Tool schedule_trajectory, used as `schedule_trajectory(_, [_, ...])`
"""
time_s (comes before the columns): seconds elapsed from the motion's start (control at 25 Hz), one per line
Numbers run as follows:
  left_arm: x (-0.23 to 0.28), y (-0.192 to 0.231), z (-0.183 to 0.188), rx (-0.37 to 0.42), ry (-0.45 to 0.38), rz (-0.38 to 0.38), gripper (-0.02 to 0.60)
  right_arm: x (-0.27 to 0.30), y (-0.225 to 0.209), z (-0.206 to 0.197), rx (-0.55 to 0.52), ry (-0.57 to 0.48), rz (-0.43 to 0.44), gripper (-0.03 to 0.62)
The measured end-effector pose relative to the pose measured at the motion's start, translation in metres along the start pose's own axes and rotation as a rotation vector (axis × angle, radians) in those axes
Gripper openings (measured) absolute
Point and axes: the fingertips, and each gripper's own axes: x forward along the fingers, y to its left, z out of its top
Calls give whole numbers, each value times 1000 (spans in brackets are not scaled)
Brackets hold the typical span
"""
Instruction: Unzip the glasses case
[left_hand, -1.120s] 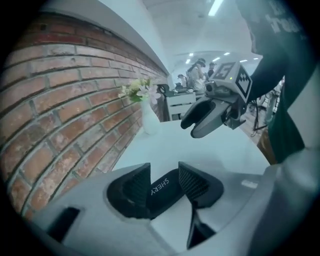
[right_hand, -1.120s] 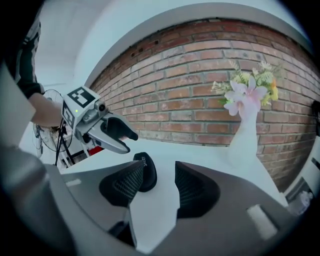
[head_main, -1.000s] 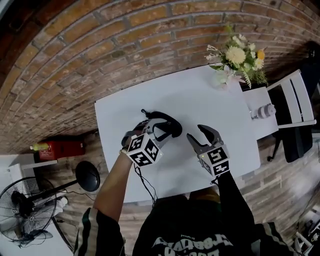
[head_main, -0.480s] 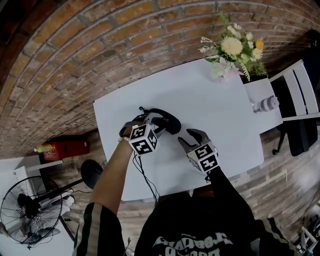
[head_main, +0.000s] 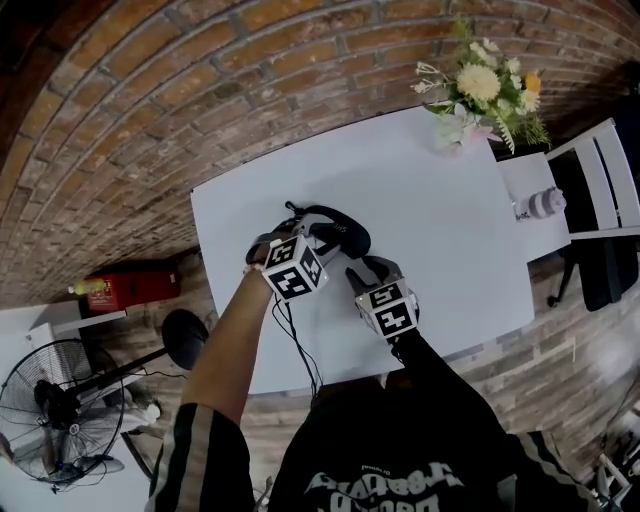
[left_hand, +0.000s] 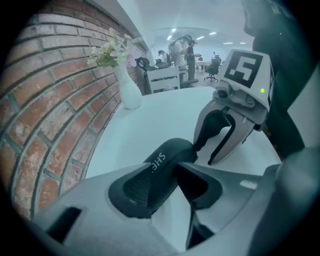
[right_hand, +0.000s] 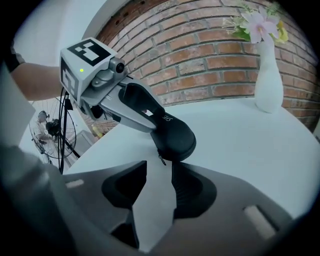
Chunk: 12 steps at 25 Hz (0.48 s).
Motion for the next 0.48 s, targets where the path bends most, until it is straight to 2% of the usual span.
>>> schedule_trajectory(0.16, [0,0,-1,-37,20,15,160,3,-1,2,45,-4,-53,138])
schedule_trajectory(0.28, [-1,1,-1,-65,40,33,158,6,4,1,64,10,-43,118])
schedule_trajectory(0.36, [-1,1,-2,-93,36,38,156,8,10,0,59,17,-28,114])
schedule_trajectory(0.48, [-1,2,0,-152,11,39,156,8,8,-3,63,26,-68,114])
